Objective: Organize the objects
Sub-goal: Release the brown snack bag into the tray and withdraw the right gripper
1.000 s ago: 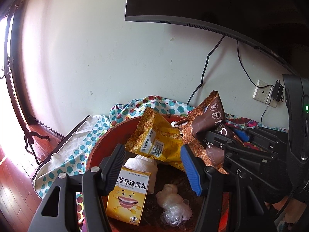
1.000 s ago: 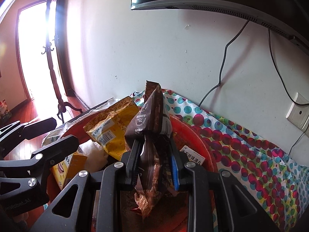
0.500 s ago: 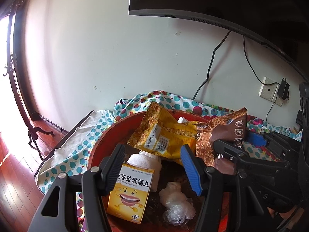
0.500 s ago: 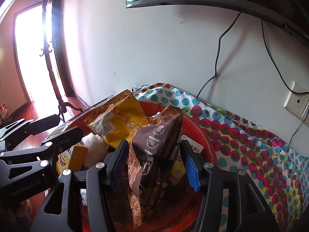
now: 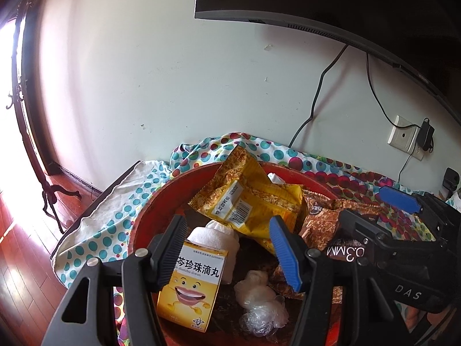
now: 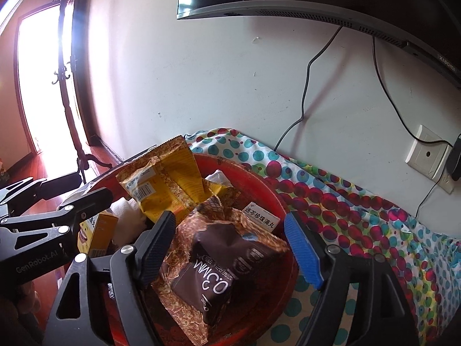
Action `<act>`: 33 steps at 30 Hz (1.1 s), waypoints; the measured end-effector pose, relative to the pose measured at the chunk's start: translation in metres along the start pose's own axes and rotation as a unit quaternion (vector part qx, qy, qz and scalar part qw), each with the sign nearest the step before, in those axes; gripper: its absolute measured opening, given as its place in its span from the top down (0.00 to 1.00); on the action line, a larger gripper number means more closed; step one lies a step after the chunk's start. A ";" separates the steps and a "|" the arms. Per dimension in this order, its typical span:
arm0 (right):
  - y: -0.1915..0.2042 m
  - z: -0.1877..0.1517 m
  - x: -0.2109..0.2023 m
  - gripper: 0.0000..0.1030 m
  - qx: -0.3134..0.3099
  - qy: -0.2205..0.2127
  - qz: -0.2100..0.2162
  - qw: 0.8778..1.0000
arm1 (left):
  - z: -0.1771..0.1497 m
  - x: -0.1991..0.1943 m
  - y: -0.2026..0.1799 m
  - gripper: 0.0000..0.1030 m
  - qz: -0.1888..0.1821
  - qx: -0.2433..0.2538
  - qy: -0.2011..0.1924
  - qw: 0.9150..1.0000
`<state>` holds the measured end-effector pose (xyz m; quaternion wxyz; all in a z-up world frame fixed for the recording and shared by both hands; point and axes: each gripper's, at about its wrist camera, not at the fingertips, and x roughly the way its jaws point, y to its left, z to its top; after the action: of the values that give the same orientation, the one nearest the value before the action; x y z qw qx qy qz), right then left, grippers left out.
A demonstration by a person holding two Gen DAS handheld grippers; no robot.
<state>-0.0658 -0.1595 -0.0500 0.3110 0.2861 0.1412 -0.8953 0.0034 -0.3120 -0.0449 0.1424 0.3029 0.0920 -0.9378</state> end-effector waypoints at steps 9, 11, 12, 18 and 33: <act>0.000 0.005 -0.017 0.06 -0.017 -0.015 -0.027 0.999 | -0.004 0.005 -0.011 0.40 0.005 0.022 0.008 1.000; 0.001 0.008 -0.024 0.05 -0.025 -0.017 -0.035 0.999 | -0.004 0.005 -0.011 0.40 0.006 0.021 0.008 1.000; 0.002 0.008 -0.028 0.00 -0.030 -0.016 -0.042 0.999 | -0.004 0.006 -0.012 0.40 0.006 0.020 0.010 1.000; 0.003 -0.011 -0.061 0.00 -0.055 -0.006 -0.056 0.997 | -0.004 0.006 -0.016 0.40 0.003 0.022 0.016 1.000; -0.023 -0.069 -0.113 0.00 0.005 0.084 -0.041 0.996 | 0.002 -0.005 -0.071 0.37 0.003 0.030 0.077 0.997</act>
<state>0.0214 -0.0584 -0.0354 0.2595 0.3564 0.1736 -0.8806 -0.0170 -0.2446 -0.0341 0.1287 0.3784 0.0732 -0.9137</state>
